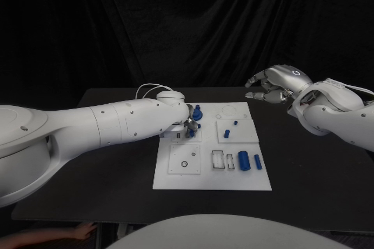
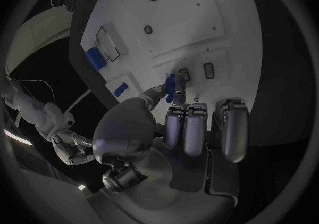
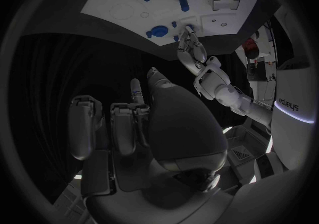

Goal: Assemble the parts on the task board

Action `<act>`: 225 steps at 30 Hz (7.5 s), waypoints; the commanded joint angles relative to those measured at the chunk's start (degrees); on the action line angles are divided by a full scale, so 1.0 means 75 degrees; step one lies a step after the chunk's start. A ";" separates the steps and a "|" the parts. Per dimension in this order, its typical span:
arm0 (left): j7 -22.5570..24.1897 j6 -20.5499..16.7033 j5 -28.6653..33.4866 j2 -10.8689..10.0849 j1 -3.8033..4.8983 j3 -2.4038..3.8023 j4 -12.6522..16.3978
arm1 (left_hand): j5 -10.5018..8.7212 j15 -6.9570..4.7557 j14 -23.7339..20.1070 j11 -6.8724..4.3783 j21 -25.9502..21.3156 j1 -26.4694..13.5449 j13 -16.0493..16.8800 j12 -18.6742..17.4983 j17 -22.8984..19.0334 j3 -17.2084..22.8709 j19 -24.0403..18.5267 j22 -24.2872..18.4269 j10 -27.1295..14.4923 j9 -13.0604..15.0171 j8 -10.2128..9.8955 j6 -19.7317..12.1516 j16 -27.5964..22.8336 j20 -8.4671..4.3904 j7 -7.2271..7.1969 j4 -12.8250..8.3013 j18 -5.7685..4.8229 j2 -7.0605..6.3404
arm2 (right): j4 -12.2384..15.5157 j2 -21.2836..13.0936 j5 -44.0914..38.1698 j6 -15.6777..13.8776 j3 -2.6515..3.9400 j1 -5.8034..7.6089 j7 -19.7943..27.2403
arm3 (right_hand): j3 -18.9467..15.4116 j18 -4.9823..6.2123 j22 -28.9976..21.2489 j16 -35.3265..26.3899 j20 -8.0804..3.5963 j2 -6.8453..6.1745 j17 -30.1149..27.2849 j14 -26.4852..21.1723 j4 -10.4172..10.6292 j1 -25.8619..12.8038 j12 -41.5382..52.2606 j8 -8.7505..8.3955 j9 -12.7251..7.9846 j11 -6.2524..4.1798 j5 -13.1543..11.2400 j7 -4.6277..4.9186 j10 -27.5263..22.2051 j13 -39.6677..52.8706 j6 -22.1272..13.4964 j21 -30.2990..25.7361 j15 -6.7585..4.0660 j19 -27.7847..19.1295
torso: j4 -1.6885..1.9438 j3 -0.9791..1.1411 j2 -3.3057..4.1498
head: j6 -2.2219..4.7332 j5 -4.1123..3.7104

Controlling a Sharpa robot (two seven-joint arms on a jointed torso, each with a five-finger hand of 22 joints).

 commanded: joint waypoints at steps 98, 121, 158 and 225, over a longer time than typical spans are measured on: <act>0.0055 -0.0625 0.0001 -0.0564 -0.0358 0.0005 0.0458 | -0.0306 -0.0035 0.0821 -0.0039 -0.0134 -0.0577 0.2008 0.0027 0.2011 0.0479 -0.0053 0.0693 0.0794 0.0103 -0.0201 0.0145 0.0020 -0.0045 0.0000 0.0092 -0.0039 -0.0100 | 0.0004 -0.0089 -0.0013 0.0248 0.0006 -0.0061 -0.0352 | -0.0017 0.0055 0.1617 -0.0044 0.0002 0.0095 0.1719 0.0639 0.0012 -0.0015 -0.0034 -0.0055 -0.0041 0.0032 0.0101 0.0012 0.0398 0.1679 0.0073 -0.0058 0.0016 0.0115 | 0.0001 -0.0003 -0.0001 | -0.0001 0.0138; 0.0154 -0.1100 0.0001 -0.0562 -0.0363 0.0005 0.0347 | -0.0252 -0.0043 0.0821 -0.0047 -0.0182 -0.0722 0.2008 0.0027 0.2011 0.0522 -0.0049 0.0699 0.0794 0.0188 -0.0352 0.0243 0.0020 -0.0051 -0.0009 0.0275 -0.0035 -0.0006 | 0.0006 -0.0105 -0.0013 0.0283 0.0006 -0.0070 -0.0385 | -0.0008 0.0056 0.1616 -0.0047 0.0006 0.0134 0.1717 0.0639 0.0021 -0.0028 -0.0036 -0.0060 -0.0054 0.0039 0.0126 0.0017 0.0396 0.1676 0.0080 -0.0060 0.0021 0.0115 | -0.0002 -0.0001 -0.0003 | -0.0001 0.0092; 0.0306 -0.1027 0.0001 -0.0626 -0.0375 0.0005 0.0371 | -0.1659 -0.0020 0.0821 -0.0017 -0.0313 -0.1331 0.2008 0.0027 0.2011 -0.0585 -0.0096 0.0648 0.0794 0.0286 -0.0594 0.0391 0.0020 -0.0032 0.0026 0.1164 -0.0010 -0.0240 | -0.0023 -0.0092 -0.0013 0.0326 0.0006 -0.0090 -0.0394 | -0.0015 0.0056 0.1616 -0.0047 0.0010 0.0138 0.1717 0.0639 0.0018 -0.0038 -0.0035 -0.0064 -0.0065 0.0044 0.0142 0.0020 0.0399 0.1677 0.0090 -0.0063 0.0026 0.0115 | -0.0002 0.0000 -0.0005 | -0.0001 0.0099; -0.0346 0.0850 0.1751 -0.0389 0.0687 0.0005 -0.0296 | -0.1446 0.0052 0.0821 0.0047 -0.0212 0.0220 0.2008 0.0027 0.2011 -0.1687 0.0071 0.1032 0.0794 0.1743 -0.0573 -0.0094 0.0020 0.0047 0.0075 0.1385 -0.0065 0.0059 | 0.0116 -0.0160 -0.0013 0.0273 0.0007 -0.0094 -0.0370 | -0.0056 0.0056 0.1617 -0.0032 0.0025 0.0265 0.1732 0.0649 0.0038 -0.0281 -0.0023 -0.0097 -0.0139 0.0049 0.0350 0.0021 0.0417 0.1686 0.0125 -0.0067 0.0035 0.0121 | -0.0039 -0.0040 0.0031 | -0.0001 0.0517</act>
